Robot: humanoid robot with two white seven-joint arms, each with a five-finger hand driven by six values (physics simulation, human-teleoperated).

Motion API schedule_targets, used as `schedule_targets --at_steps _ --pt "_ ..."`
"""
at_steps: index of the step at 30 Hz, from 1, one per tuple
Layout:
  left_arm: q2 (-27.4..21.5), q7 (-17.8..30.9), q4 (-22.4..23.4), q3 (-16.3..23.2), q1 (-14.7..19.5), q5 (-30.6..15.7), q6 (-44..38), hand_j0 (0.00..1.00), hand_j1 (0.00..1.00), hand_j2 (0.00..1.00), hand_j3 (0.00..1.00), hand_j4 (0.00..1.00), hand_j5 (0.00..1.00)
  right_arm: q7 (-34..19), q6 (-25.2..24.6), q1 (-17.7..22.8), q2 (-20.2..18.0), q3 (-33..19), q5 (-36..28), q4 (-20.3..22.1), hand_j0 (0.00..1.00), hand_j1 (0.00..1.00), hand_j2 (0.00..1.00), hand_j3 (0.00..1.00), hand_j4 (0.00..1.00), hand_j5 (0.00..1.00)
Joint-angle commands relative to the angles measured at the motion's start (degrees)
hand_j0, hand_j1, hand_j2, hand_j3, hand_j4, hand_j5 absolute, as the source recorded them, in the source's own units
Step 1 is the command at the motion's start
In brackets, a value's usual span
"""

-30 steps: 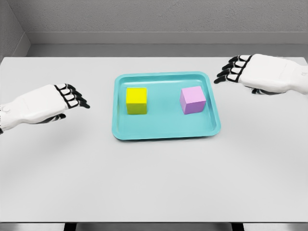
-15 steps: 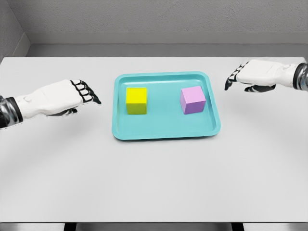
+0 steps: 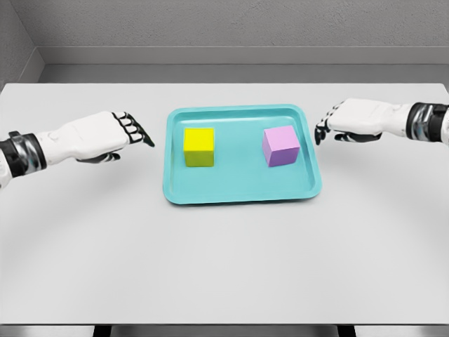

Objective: Push two cubes

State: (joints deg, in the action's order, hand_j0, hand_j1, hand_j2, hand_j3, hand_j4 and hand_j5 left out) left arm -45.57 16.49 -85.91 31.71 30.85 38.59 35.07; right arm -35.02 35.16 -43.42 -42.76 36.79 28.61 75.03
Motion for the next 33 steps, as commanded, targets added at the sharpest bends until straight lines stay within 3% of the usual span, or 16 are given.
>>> schedule_targets --at_steps 1,12,22,25,33 --pt "0.57 0.91 0.48 0.11 0.00 -0.36 -0.07 0.78 0.78 0.78 0.78 0.78 0.78 0.02 -0.16 0.00 0.49 -0.49 -0.31 1.00 0.54 0.54 0.54 0.54 0.54 0.54" --pt "3.73 2.67 2.76 1.43 1.93 -0.27 -0.07 0.78 0.78 0.78 0.78 0.78 0.78 0.02 -0.16 0.97 1.46 -1.11 -0.13 1.79 0.54 0.54 0.54 0.54 0.54 0.54" --pt "5.05 3.29 3.38 3.10 3.16 -0.27 -0.07 0.78 0.78 0.78 0.78 0.78 0.78 0.02 -0.16 1.85 3.30 -3.74 0.13 -3.92 0.54 0.54 0.54 0.54 0.54 0.54" --pt "5.40 3.29 3.38 3.10 3.43 0.17 -0.07 0.78 0.78 0.78 0.78 0.78 0.78 0.02 -0.16 1.93 5.50 -3.65 0.22 -6.47 0.54 0.54 0.54 0.54 0.54 0.54" --pt "5.93 3.29 5.93 3.63 4.22 0.17 -0.07 0.78 0.78 0.78 0.78 0.78 0.78 0.02 -0.16 1.93 6.64 -3.57 0.84 -6.65 0.54 0.54 0.54 0.54 0.54 0.54"
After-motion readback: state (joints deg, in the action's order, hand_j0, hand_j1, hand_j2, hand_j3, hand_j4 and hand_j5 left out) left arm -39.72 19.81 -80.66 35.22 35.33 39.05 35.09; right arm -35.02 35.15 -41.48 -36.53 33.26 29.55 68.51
